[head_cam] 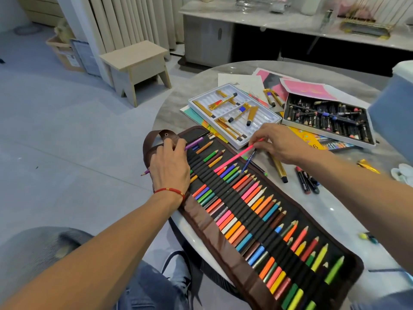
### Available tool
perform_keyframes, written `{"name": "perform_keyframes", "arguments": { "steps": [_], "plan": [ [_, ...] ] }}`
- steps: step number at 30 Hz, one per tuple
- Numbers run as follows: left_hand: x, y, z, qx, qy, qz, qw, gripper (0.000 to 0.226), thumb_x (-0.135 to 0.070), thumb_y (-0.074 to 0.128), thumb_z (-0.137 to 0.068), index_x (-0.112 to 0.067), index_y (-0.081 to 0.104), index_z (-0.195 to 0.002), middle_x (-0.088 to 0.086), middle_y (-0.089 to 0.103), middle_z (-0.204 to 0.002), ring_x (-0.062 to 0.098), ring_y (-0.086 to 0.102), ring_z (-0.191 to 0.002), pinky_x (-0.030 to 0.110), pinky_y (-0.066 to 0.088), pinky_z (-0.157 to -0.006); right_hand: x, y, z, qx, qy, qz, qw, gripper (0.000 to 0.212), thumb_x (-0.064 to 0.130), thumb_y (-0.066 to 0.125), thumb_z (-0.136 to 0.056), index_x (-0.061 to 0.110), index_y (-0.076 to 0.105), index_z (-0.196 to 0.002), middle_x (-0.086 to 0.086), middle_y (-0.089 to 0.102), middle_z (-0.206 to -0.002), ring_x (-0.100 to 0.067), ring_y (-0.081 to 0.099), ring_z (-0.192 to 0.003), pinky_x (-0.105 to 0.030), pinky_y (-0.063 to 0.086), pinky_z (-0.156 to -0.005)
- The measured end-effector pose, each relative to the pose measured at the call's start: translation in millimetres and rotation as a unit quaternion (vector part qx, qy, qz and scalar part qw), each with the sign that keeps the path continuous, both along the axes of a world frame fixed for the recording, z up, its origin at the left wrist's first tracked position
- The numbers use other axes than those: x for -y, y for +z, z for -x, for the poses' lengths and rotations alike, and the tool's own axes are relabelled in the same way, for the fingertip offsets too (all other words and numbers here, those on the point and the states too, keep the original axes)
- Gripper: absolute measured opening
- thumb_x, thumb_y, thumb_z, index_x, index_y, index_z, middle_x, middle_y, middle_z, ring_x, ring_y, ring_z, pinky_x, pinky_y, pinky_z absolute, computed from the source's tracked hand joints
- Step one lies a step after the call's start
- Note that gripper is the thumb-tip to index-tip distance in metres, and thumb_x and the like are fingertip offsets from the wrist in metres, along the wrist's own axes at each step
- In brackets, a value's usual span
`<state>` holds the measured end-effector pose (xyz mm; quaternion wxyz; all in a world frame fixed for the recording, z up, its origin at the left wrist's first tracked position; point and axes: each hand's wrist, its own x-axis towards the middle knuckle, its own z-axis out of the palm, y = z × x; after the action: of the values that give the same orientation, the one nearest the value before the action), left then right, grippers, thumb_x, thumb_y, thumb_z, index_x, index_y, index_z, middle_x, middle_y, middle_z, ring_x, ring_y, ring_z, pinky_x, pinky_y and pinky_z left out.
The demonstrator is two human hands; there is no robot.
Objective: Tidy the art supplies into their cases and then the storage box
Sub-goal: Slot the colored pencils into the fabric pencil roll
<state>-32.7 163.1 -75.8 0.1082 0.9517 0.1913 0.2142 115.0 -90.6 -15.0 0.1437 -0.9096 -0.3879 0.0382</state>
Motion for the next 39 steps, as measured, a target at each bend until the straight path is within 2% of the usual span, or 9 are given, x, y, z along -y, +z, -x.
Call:
{"name": "perform_keyframes", "arguments": {
  "steps": [5, 10, 14, 18, 26, 29, 32, 35, 39],
  "plan": [
    [0.8, 2.0, 1.1, -0.007, -0.004, 0.000, 1.000, 0.020, -0.029, 0.058, -0.098, -0.019, 0.052, -0.114, 0.009, 0.052, -0.097, 0.024, 0.051, -0.081, 0.043, 0.055, -0.069, -4.8, 7.8, -2.5, 0.003, 0.044, 0.042, 0.998, 0.012, 0.026, 0.063, -0.098, 0.022, 0.074, -0.099, 0.000, 0.060, -0.097, -0.021, 0.050, -0.097, -0.041, 0.040, -0.088],
    [3.4, 1.6, 3.3, -0.005, -0.003, 0.000, 1.000, 0.020, -0.027, 0.059, -0.098, -0.019, 0.053, -0.116, 0.009, 0.053, -0.097, 0.023, 0.052, -0.082, 0.043, 0.055, -0.070, -11.7, 10.9, 2.6, -0.007, 0.058, 0.042, 0.997, 0.015, 0.026, 0.060, -0.100, 0.019, 0.074, -0.100, -0.003, 0.058, -0.101, -0.019, 0.047, -0.097, -0.031, 0.031, -0.081],
    [5.1, 1.9, 5.8, -0.007, 0.001, 0.004, 1.000, 0.015, -0.024, 0.057, -0.099, -0.020, 0.052, -0.113, 0.008, 0.050, -0.093, 0.025, 0.051, -0.079, 0.046, 0.054, -0.068, -11.5, 8.9, 10.5, -0.019, 0.043, 0.037, 0.998, 0.014, 0.032, 0.060, -0.099, 0.027, 0.073, -0.101, -0.002, 0.056, -0.100, -0.019, 0.047, -0.096, -0.038, 0.036, -0.084],
    [12.4, 1.7, 15.3, -0.004, -0.003, 0.007, 1.000, 0.011, -0.025, 0.053, -0.101, -0.020, 0.052, -0.110, 0.007, 0.047, -0.090, 0.025, 0.049, -0.076, 0.047, 0.052, -0.066, -13.8, 5.4, 19.5, -0.035, 0.014, 0.062, 0.997, 0.017, 0.036, 0.056, -0.100, 0.030, 0.071, -0.107, -0.001, 0.056, -0.103, -0.019, 0.043, -0.098, -0.031, 0.022, -0.080],
    [14.5, 4.4, 24.6, 0.009, -0.002, 0.044, 0.999, 0.017, -0.031, 0.049, -0.103, -0.020, 0.056, -0.113, 0.004, 0.046, -0.088, 0.024, 0.052, -0.078, 0.045, 0.055, -0.069, -10.0, 2.2, 33.9, -0.091, 0.028, 0.041, 0.995, 0.007, 0.033, 0.067, -0.095, 0.037, 0.072, -0.092, 0.012, 0.062, -0.098, -0.011, 0.054, -0.098, -0.040, 0.042, -0.092],
    [13.7, 2.4, 22.7, 0.014, 0.004, 0.044, 0.999, 0.016, -0.031, 0.049, -0.103, -0.022, 0.057, -0.113, 0.004, 0.049, -0.089, 0.025, 0.053, -0.079, 0.046, 0.055, -0.069, -24.1, -0.6, 53.9, -0.117, 0.061, -0.023, 0.991, 0.008, 0.030, 0.071, -0.093, 0.032, 0.078, -0.097, 0.022, 0.063, -0.094, 0.002, 0.054, -0.089, -0.032, 0.042, -0.089],
    [13.5, 3.8, 24.1, 0.018, 0.002, 0.047, 0.999, 0.017, -0.031, 0.048, -0.103, -0.021, 0.058, -0.113, 0.004, 0.049, -0.089, 0.024, 0.051, -0.078, 0.046, 0.054, -0.069, -39.8, -5.8, 73.6, -0.102, 0.090, -0.016, 0.991, 0.011, 0.031, 0.070, -0.093, 0.029, 0.078, -0.100, 0.022, 0.063, -0.093, 0.007, 0.052, -0.086, -0.028, 0.037, -0.087],
    [13.9, 6.3, 26.0, 0.017, -0.007, 0.048, 0.999, 0.019, -0.031, 0.049, -0.103, -0.021, 0.059, -0.115, 0.003, 0.046, -0.088, 0.023, 0.051, -0.079, 0.044, 0.054, -0.069, -34.6, -2.7, 71.1, -0.127, 0.058, -0.037, 0.990, 0.010, 0.032, 0.073, -0.091, 0.026, 0.076, -0.099, 0.014, 0.071, -0.097, 0.001, 0.061, -0.090, -0.027, 0.048, -0.086],
    [13.6, 5.6, 26.1, 0.018, -0.008, 0.052, 0.998, 0.021, -0.032, 0.051, -0.102, -0.021, 0.058, -0.119, 0.004, 0.047, -0.089, 0.022, 0.053, -0.081, 0.042, 0.056, -0.070, -20.8, -1.3, 65.7, -0.100, -0.001, -0.038, 0.994, 0.002, 0.024, 0.073, -0.090, 0.024, 0.075, -0.091, 0.012, 0.071, -0.087, -0.008, 0.065, -0.086, -0.035, 0.053, -0.086]
  ]
}}
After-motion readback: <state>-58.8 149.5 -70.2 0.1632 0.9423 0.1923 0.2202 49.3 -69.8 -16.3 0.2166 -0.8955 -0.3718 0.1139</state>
